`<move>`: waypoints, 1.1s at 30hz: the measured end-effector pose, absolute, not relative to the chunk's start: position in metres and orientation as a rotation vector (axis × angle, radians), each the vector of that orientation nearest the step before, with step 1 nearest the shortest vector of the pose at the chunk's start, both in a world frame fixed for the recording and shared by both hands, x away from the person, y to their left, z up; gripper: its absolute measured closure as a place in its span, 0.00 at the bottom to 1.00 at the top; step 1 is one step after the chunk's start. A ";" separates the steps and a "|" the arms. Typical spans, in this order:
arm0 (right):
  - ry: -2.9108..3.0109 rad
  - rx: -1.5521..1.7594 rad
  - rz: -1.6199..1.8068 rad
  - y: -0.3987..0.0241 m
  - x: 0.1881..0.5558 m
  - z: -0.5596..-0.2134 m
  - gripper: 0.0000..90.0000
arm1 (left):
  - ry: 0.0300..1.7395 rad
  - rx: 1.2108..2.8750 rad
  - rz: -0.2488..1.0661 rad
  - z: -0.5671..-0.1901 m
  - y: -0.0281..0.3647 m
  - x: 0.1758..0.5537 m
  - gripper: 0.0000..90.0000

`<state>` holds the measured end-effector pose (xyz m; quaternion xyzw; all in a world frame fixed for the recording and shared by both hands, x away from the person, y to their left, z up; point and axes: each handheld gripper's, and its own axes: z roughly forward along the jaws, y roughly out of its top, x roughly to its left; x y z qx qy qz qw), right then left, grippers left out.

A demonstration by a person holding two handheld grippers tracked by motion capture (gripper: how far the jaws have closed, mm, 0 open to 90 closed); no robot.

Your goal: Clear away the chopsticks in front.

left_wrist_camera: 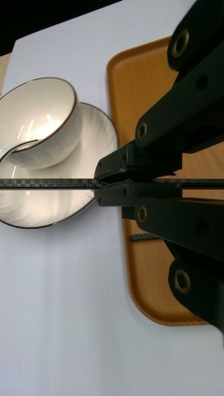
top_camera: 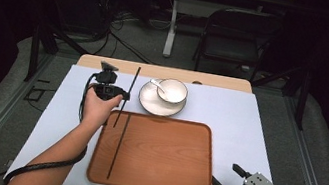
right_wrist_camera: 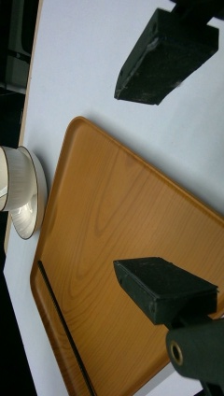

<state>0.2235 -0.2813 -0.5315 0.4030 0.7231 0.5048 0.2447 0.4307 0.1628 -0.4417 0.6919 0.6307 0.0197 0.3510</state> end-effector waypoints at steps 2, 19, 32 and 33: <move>1.973 1.099 1.377 -0.281 0.223 -0.531 0.16 | 1.623 1.802 0.052 -0.442 0.167 0.421 0.95; 1.977 1.103 1.367 -0.280 0.224 -0.531 0.16 | 1.608 1.794 0.033 -0.473 0.196 0.351 0.95; 1.976 1.110 1.368 -0.280 0.224 -0.531 0.16 | 1.643 1.769 0.027 -0.502 0.201 0.326 0.95; 1.975 1.110 1.367 -0.280 0.224 -0.531 0.16 | 1.647 1.768 0.035 -0.503 0.201 0.325 0.95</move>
